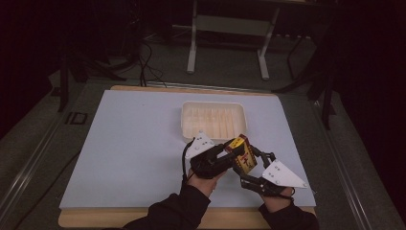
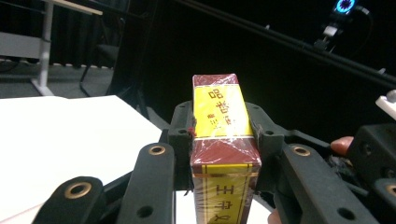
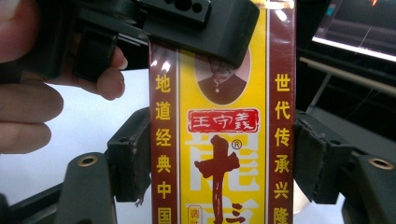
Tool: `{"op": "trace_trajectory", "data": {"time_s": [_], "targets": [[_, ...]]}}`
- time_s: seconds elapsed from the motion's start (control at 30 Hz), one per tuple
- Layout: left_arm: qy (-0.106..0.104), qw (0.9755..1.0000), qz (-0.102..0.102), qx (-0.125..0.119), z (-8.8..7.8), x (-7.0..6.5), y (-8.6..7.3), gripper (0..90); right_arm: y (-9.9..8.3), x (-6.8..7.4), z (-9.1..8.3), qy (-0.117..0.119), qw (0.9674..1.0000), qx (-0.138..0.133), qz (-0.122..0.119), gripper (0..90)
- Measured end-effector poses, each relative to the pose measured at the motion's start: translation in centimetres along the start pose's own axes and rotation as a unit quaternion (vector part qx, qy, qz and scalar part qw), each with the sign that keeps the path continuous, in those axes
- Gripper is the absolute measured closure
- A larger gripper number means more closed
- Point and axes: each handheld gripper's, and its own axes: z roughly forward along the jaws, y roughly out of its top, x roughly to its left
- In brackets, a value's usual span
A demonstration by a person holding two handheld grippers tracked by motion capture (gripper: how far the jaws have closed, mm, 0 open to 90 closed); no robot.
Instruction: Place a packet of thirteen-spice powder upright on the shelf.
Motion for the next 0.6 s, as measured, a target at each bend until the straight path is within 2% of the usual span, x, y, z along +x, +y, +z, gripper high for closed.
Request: {"op": "trace_trajectory", "data": {"time_s": [0.1, 0.23, 0.3, 0.4, 0.6], "targets": [[0.005, 1.0, -0.001, 0.001, 0.2, 0.1, 0.2, 69.5, 0.0, -0.4, 0.1, 0.008, 0.9999, 0.007, 0.01, 28.3], [0.011, 0.9999, -0.003, -0.01, 0.2, 0.0, 0.8, 69.5, -0.2, -0.9, 0.2, 0.012, 0.9995, 0.022, 0.017, 24.5], [0.02, 0.9997, 0.002, -0.011, 0.3, 0.0, 1.2, 69.4, -0.2, -1.1, 0.3, 0.014, 0.9992, 0.032, 0.017, 20.8], [0.041, 0.9988, 0.026, -0.012, 0.2, 0.0, 1.7, 69.4, -0.5, -1.3, 0.2, 0.02, 0.9987, 0.043, 0.018, 15.5], [0.083, 0.9956, 0.037, -0.022, 0.0, 0.7, 2.6, 69.3, -1.0, -2.2, -0.6, 0.023, 0.9979, 0.048, 0.037, 11.4]]}}
